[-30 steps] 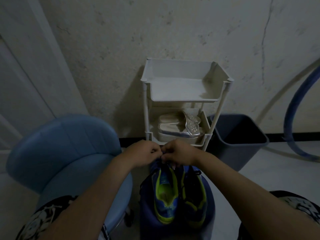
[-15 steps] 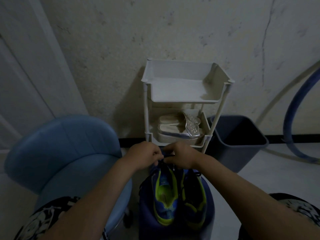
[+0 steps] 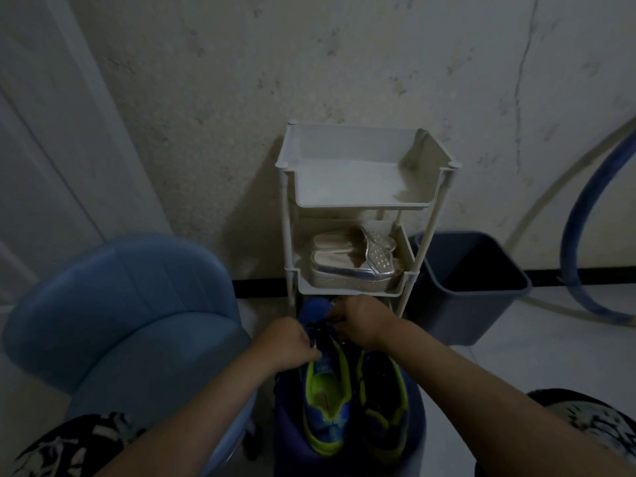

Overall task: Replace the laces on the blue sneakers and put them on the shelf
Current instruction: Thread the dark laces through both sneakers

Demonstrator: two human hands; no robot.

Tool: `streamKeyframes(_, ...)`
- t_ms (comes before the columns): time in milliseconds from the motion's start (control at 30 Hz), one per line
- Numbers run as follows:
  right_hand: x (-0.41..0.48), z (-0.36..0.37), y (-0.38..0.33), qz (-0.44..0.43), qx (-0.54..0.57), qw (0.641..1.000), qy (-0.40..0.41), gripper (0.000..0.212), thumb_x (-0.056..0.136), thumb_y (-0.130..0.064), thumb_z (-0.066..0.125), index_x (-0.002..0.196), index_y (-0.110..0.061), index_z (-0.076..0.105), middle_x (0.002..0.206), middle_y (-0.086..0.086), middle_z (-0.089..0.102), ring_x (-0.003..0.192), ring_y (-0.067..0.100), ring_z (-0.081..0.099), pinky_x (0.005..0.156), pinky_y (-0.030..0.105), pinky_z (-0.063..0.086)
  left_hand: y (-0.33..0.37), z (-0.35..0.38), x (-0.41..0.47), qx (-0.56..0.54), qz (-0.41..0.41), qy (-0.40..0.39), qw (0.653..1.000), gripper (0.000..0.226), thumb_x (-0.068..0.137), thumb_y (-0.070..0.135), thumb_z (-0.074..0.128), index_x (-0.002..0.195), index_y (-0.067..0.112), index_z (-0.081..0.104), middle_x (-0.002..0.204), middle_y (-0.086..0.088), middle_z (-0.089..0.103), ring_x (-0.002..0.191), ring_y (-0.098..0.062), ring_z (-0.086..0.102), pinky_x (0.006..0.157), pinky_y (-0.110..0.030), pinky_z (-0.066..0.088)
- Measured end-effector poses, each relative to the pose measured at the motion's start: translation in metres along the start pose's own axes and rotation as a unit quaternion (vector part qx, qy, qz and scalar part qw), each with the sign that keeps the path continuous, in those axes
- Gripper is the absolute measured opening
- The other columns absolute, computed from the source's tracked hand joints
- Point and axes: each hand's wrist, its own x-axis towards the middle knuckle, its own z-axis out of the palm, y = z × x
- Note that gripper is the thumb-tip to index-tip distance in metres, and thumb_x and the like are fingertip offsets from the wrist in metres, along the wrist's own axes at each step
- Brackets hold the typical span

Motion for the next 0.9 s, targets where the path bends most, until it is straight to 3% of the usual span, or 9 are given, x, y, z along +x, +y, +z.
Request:
streamKeyframes(133,0.002,0.003,-0.006,0.023,0.012,0.999,0.048,0.025,0.089,-0.028,0.063,0.113,-0.019,0.064,0.113,0.007,0.067,0.107,0.026,0.061,0.083,0.031,0.046,-0.009,0.010,0.001,-0.128,-0.047,0.025,0.990,0.017,0.082,0.017,0.067,0.082,0.002,0.075,0.071,-0.012,0.069,0.068,-0.026,0.068,0.067,-0.036,0.060)
streamKeyframes(233,0.001,0.008,-0.013,0.004,-0.016,0.999,0.049,0.020,0.091,-0.031,0.063,0.108,-0.022,0.068,0.112,0.005,0.068,0.107,0.023,0.061,0.079,0.029,0.043,-0.013,0.013,-0.002,-0.213,-0.074,0.029,0.974,0.011,0.088,0.009,0.064,0.081,0.006,0.071,0.069,-0.008,0.063,0.066,-0.021,0.063,0.066,-0.033,0.060)
streamKeyframes(367,0.001,0.021,-0.026,0.000,-0.057,0.998,0.035,0.021,0.091,-0.033,0.059,0.106,-0.023,0.070,0.112,0.004,0.069,0.107,0.025,0.062,0.082,0.034,0.049,-0.018,0.012,-0.005,-0.286,-0.091,0.012,0.954,0.003,0.090,0.007,0.065,0.088,0.007,0.067,0.082,-0.016,0.066,0.069,-0.022,0.064,0.064,-0.030,0.060)
streamKeyframes(433,0.002,0.026,-0.031,-0.002,-0.082,0.996,0.039,0.023,0.091,-0.033,0.056,0.106,-0.021,0.071,0.109,0.005,0.069,0.104,0.027,0.063,0.080,0.035,0.050,-0.020,0.010,-0.006,-0.305,-0.092,0.003,0.948,0.002,0.090,0.008,0.066,0.091,0.006,0.066,0.089,-0.020,0.066,0.074,-0.024,0.064,0.064,-0.030,0.059)
streamKeyframes(600,0.003,0.035,-0.038,0.008,-0.118,0.992,0.052,0.022,0.091,-0.031,0.054,0.097,-0.014,0.067,0.101,0.008,0.069,0.095,0.028,0.065,0.065,0.030,0.039,-0.022,0.010,-0.005,-0.317,-0.090,-0.005,0.944,0.007,0.091,0.007,0.064,0.085,0.011,0.062,0.083,-0.015,0.064,0.074,-0.022,0.064,0.064,-0.029,0.060)
streamKeyframes(700,0.003,0.035,-0.039,0.012,-0.118,0.992,0.043,0.018,0.090,-0.028,0.054,0.090,-0.014,0.065,0.097,0.009,0.069,0.092,0.028,0.065,0.064,0.030,0.038,-0.022,0.008,-0.003,-0.307,-0.087,-0.011,0.947,0.006,0.091,0.006,0.063,0.087,0.010,0.062,0.086,-0.017,0.063,0.075,-0.024,0.063,0.062,-0.028,0.059)
streamKeyframes(900,0.004,0.038,-0.034,0.003,-0.092,0.996,0.018,0.024,0.090,-0.029,0.054,0.096,-0.014,0.071,0.096,0.008,0.070,0.091,0.029,0.065,0.065,0.029,0.042,-0.023,0.008,0.000,-0.288,-0.080,-0.017,0.954,0.003,0.090,0.007,0.065,0.093,0.006,0.065,0.092,-0.023,0.063,0.076,-0.025,0.063,0.060,-0.028,0.059)
